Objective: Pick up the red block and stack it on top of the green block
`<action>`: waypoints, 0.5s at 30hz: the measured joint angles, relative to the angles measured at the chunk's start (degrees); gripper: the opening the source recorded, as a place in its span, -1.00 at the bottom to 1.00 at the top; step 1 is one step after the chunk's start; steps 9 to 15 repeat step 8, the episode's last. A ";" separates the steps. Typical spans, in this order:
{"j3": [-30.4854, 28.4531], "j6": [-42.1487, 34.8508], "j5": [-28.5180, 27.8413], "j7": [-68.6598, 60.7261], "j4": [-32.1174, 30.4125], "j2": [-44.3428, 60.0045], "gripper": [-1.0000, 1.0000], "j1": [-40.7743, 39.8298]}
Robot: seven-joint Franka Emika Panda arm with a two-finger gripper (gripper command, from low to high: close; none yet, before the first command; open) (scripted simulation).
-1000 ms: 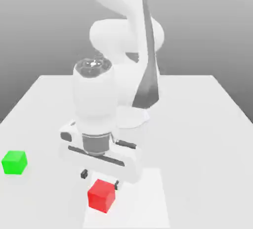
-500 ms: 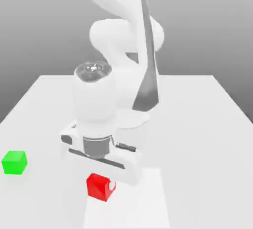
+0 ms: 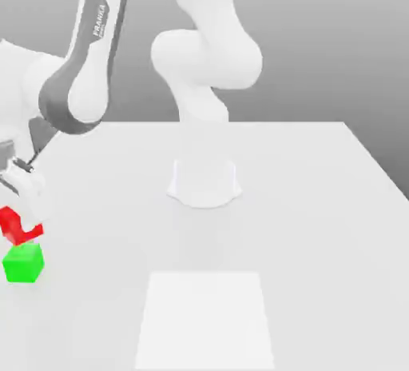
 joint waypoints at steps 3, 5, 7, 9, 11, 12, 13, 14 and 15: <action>1.49 4.85 3.08 -2.70 0.32 5.30 -1.00 -0.98; 2.59 7.87 4.94 -4.09 0.48 8.60 1.00 -1.75; 2.59 7.87 4.94 -4.09 0.48 8.60 1.00 -1.75; 2.59 7.87 4.94 -4.09 0.48 8.60 1.00 -1.75; 2.59 7.87 4.94 -4.09 0.48 8.60 1.00 -1.75; 2.59 7.87 4.94 -4.09 0.48 8.60 1.00 -1.75; 2.59 7.87 4.94 -4.09 0.48 8.60 1.00 -1.75; 2.59 7.87 4.94 -4.09 0.48 8.60 1.00 -1.75; 2.59 7.87 4.94 -4.09 0.48 8.60 1.00 -1.75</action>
